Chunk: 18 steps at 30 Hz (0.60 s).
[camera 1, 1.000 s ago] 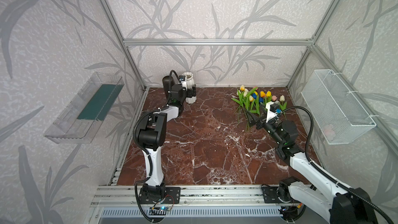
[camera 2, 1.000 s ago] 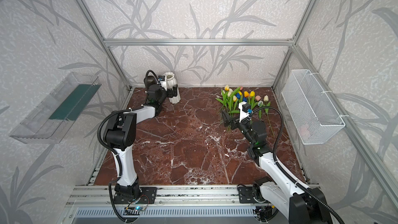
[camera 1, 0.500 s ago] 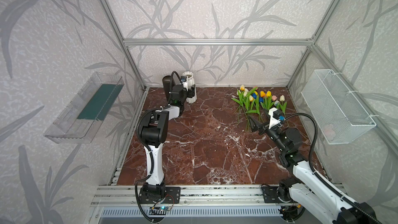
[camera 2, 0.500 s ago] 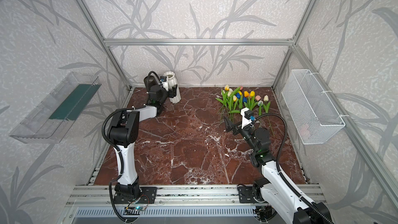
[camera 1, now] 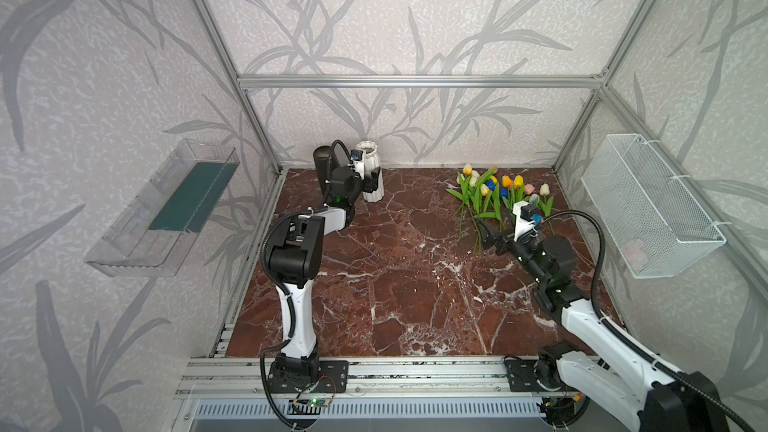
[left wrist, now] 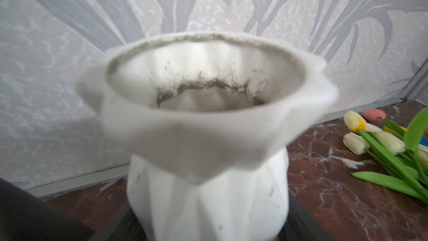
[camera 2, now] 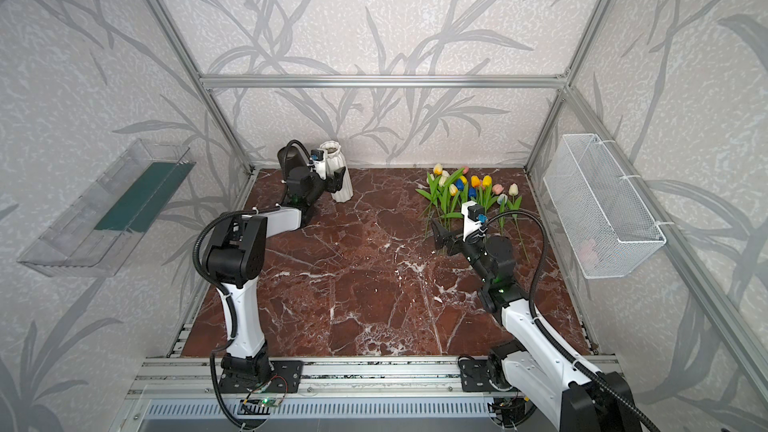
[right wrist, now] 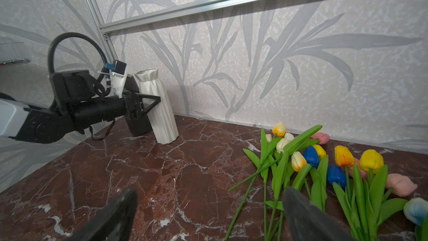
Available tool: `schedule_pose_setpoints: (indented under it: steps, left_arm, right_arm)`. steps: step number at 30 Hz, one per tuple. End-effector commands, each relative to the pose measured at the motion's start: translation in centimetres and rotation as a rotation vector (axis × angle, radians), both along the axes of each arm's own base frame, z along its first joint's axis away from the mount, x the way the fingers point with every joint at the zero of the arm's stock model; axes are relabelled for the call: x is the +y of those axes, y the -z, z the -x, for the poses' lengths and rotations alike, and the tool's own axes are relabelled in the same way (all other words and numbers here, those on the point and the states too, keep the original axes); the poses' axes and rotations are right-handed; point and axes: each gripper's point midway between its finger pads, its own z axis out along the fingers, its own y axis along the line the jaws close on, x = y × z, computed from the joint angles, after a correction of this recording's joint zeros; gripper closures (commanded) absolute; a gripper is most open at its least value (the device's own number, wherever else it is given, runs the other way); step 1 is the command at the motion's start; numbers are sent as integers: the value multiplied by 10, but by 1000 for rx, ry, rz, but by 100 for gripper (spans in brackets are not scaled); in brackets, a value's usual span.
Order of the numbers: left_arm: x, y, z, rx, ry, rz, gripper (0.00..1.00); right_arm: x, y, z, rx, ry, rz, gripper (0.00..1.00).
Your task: Arrange the flowers into the vase
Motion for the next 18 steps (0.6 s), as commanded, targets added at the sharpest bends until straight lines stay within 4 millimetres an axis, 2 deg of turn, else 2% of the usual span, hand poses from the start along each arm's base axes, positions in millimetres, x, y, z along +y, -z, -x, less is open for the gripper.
schedule_pose_setpoints:
  steps: [1, 3, 10, 13, 18]
  left_arm:
    - [-45, -52, 37, -118, 148, 61, 98]
    - [-63, -58, 58, -133, 196, 82, 99]
    - [-137, -58, 131, -121, 367, 57, 100]
    - [-163, -55, 156, -96, 439, 40, 100]
    - [-186, -48, 186, -114, 500, -32, 100]
  right_arm:
    - [4, -8, -12, 33, -1, -15, 4]
    - [3, -3, -21, 88, 22, -8, 7]
    - [0, 14, -58, 256, 98, 35, 14]
    - [0, 23, -75, 342, 121, 59, 23]
    - [1, 38, -101, 462, 128, 59, 42]
